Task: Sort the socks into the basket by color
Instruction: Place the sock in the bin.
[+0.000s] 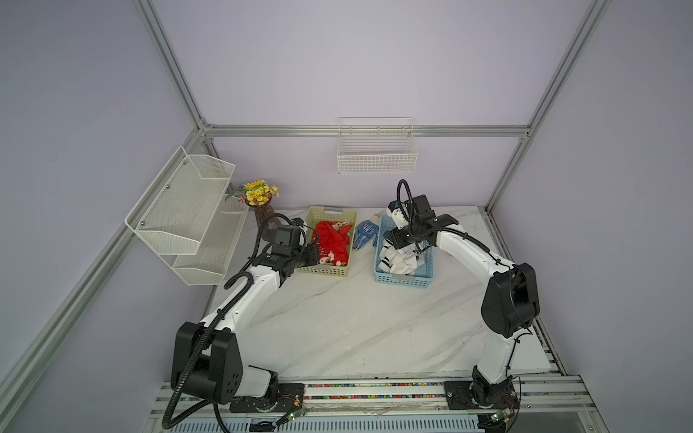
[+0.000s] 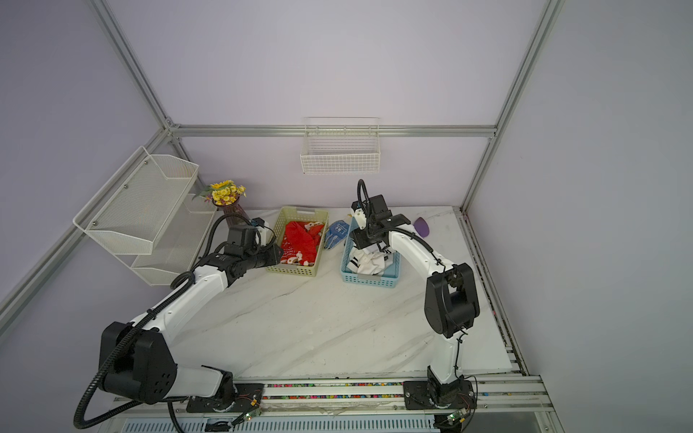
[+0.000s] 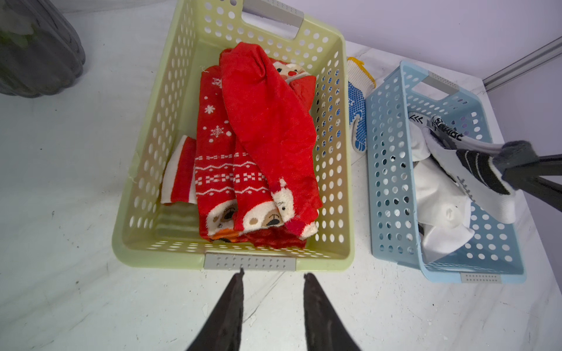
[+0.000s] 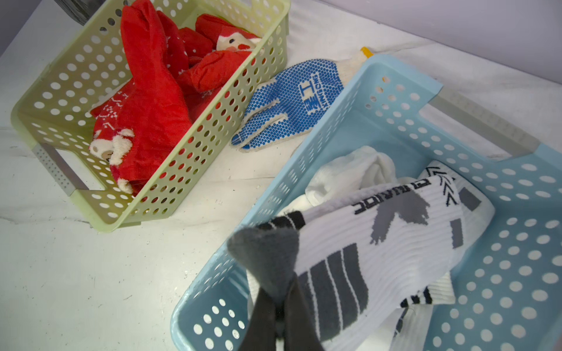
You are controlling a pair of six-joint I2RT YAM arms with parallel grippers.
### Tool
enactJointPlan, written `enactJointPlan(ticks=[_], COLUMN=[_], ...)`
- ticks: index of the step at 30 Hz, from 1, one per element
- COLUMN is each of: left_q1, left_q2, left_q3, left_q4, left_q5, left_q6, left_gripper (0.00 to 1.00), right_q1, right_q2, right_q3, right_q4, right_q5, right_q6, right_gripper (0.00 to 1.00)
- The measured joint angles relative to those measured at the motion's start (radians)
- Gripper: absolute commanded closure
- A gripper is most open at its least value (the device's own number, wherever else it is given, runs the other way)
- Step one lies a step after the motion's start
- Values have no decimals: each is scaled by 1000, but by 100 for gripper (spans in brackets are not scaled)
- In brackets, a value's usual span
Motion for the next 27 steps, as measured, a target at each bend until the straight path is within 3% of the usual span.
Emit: enactJointPlan(ticks=[27], left_q1=[0], left_q2=[-6], left_q3=[-6], left_q4=[1], left_q5=[-2], left_q6=[0], left_gripper=[66], right_q1=[29], right_q2=[0], right_q3=[-103], right_q4=[5], right_q5=[2], right_q6=[-2], right_gripper=[85])
